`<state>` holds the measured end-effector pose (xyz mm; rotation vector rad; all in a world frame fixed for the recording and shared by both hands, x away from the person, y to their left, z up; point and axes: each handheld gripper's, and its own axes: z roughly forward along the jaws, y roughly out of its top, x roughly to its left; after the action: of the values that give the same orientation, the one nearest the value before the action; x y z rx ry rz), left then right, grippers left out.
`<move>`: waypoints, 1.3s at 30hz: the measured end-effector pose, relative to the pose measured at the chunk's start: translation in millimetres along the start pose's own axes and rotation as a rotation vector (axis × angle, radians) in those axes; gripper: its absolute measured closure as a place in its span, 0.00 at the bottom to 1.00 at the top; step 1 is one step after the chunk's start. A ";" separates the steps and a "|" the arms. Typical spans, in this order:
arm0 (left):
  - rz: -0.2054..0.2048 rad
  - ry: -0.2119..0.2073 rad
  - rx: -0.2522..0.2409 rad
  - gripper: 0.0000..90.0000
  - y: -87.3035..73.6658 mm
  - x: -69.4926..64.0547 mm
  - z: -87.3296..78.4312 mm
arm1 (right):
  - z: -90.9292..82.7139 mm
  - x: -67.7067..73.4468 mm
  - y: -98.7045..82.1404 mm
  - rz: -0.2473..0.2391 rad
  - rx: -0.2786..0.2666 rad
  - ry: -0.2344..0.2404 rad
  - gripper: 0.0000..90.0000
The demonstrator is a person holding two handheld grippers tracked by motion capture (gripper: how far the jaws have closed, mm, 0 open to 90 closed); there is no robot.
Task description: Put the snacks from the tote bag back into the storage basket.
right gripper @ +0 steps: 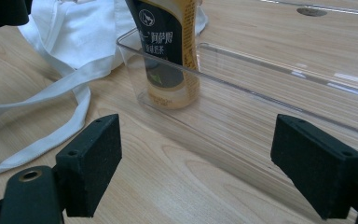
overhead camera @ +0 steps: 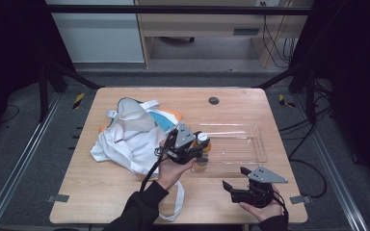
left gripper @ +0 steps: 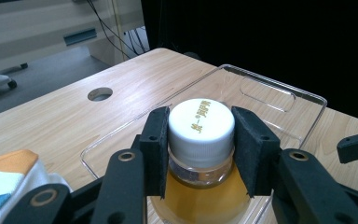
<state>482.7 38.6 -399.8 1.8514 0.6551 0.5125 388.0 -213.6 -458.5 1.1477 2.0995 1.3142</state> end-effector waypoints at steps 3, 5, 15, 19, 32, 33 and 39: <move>0.002 -0.003 -0.011 0.65 -1.7 -1.2 0.4 | -0.1 -0.1 0.0 -0.002 -0.002 0.000 0.18; 0.004 -0.001 -0.018 0.65 -2.8 -2.1 0.6 | -0.1 -0.3 0.0 -0.002 -0.001 -0.001 0.18; 0.005 -0.017 -0.006 0.62 -3.2 -0.5 -1.9 | -0.2 -0.6 0.0 0.000 -0.003 -0.005 0.18; 0.012 -0.021 0.007 0.55 -1.0 3.9 -9.1 | -0.2 -0.8 0.0 -0.001 -0.001 -0.006 0.18; 0.079 -0.045 0.053 0.41 -7.0 14.7 -46.8 | -1.0 -1.5 0.0 0.003 -0.005 -0.014 0.18; 0.079 -0.045 0.053 0.40 -7.0 14.7 -46.8 | -1.1 -1.7 0.0 0.003 -0.005 -0.014 0.18; 0.080 -0.038 0.073 0.39 -20.7 20.1 -64.4 | -1.5 -2.3 0.3 0.007 -0.008 -0.018 0.18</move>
<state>453.8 102.8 -395.7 1.9579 0.5828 0.5096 388.4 -216.3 -457.7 1.1601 2.0776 1.3089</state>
